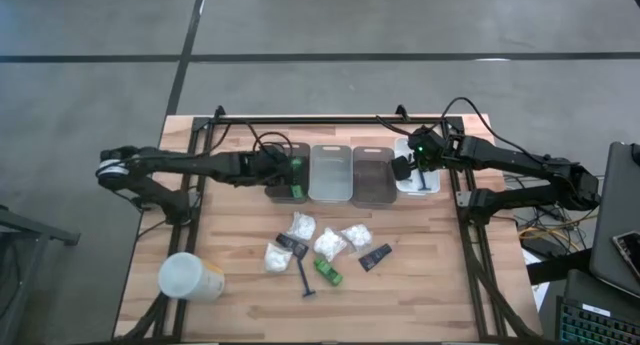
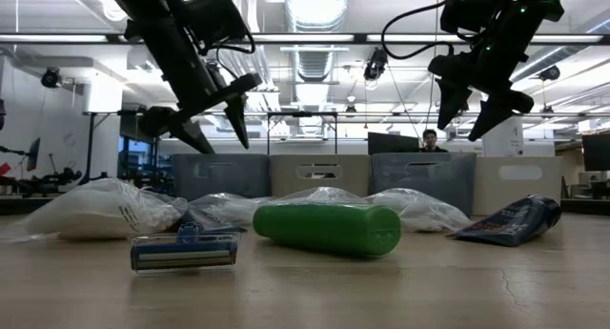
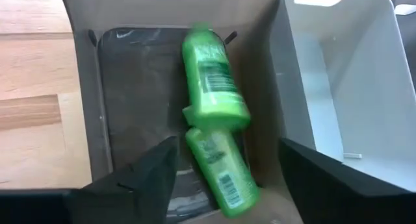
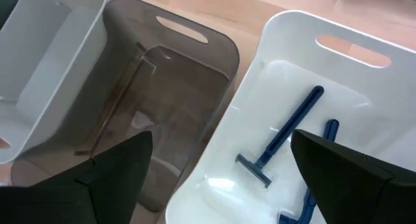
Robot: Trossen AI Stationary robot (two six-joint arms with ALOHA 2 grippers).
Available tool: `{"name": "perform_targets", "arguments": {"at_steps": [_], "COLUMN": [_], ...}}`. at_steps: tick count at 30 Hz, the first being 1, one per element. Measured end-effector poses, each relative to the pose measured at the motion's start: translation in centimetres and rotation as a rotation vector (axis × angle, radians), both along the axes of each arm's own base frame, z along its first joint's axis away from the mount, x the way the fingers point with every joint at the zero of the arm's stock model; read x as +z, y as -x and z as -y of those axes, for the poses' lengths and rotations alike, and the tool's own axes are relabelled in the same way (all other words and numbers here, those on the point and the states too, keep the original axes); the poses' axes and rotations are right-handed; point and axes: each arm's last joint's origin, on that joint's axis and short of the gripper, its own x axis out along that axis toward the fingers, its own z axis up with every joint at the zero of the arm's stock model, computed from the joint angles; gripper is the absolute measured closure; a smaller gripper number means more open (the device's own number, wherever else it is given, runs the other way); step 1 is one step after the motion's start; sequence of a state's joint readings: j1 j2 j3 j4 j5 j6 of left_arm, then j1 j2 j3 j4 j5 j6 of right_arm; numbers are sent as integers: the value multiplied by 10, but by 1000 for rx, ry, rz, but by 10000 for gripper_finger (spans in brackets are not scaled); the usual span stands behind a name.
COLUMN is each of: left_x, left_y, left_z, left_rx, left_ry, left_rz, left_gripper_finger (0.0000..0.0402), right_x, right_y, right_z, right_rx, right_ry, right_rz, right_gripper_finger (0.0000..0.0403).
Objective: Pick & Place Travel size toiletries
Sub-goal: Put the right blue shave cream into the right black bin
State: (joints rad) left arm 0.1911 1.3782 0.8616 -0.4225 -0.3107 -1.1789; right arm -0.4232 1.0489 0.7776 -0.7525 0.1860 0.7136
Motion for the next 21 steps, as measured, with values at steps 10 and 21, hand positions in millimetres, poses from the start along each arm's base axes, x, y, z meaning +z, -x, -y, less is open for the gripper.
{"name": "perform_targets", "arguments": {"at_steps": [10, 21], "left_x": [31, 35], "left_y": [12, 18], "left_z": [21, 94], "left_rx": [-390, -922], "left_ry": [31, 101], "left_rz": [101, 99], "left_gripper_finger": [107, 110], "right_x": [0, 0], "right_y": [0, 0], "right_z": [0, 0], "right_rx": [-2, -5], "right_ry": [7, 7], "right_rz": [-3, 1], "right_gripper_finger": [39, 39]}}
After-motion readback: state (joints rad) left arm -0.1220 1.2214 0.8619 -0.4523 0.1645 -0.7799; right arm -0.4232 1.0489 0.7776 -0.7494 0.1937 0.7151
